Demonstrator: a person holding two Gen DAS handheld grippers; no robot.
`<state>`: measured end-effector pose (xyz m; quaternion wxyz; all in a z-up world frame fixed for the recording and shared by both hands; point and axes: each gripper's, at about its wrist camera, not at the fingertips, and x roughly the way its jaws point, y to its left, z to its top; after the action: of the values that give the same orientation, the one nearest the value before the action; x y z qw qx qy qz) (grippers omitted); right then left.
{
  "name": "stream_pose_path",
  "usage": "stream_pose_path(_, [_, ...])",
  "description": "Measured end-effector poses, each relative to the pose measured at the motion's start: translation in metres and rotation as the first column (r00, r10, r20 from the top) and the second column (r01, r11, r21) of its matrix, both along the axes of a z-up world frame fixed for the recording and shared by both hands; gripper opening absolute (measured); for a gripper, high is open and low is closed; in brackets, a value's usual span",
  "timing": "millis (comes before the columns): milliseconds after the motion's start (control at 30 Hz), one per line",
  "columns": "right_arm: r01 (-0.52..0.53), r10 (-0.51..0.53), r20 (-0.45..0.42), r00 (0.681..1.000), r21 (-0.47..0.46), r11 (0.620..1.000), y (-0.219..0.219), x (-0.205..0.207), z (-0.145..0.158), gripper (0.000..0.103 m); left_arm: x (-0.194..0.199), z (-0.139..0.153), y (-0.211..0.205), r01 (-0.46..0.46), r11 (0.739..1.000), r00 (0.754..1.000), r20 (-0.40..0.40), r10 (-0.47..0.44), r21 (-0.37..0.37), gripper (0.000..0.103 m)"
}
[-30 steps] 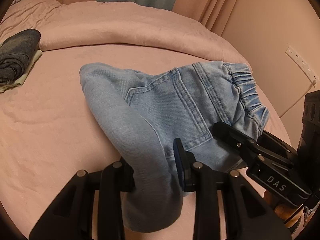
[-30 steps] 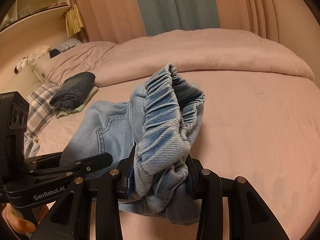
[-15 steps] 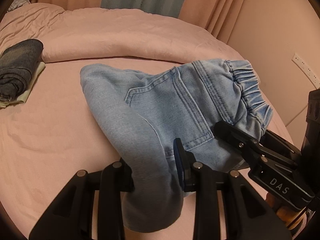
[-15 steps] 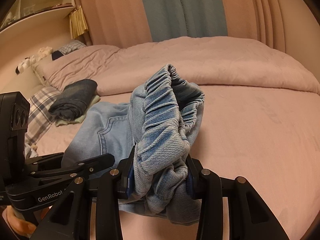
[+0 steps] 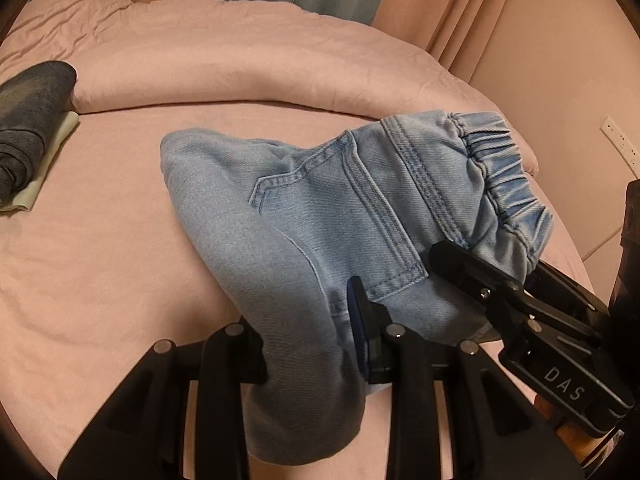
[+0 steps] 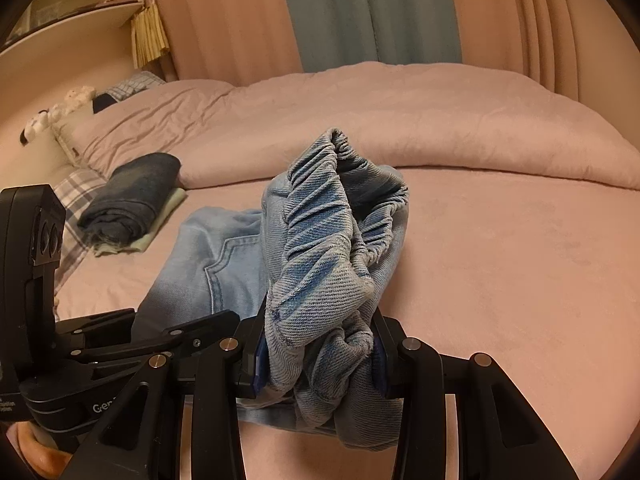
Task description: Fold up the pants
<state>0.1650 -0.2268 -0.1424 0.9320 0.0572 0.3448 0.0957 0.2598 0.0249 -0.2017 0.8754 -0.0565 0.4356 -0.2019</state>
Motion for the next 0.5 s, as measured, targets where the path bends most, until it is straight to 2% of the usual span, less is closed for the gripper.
stream_pose_path(167, [0.004, -0.004, -0.032, 0.999, 0.005, 1.000, 0.000, 0.013, -0.009, 0.042, 0.008, -0.011, -0.002, 0.000, 1.000, 1.000, -0.020, 0.000, 0.010, 0.030])
stream_pose_path(500, [0.006, -0.006, -0.054, 0.999, 0.000, 1.000, -0.005, 0.024, -0.015, 0.042, 0.011, -0.015, 0.004, -0.004, 1.000, 1.000, -0.028, 0.004, 0.015, 0.030])
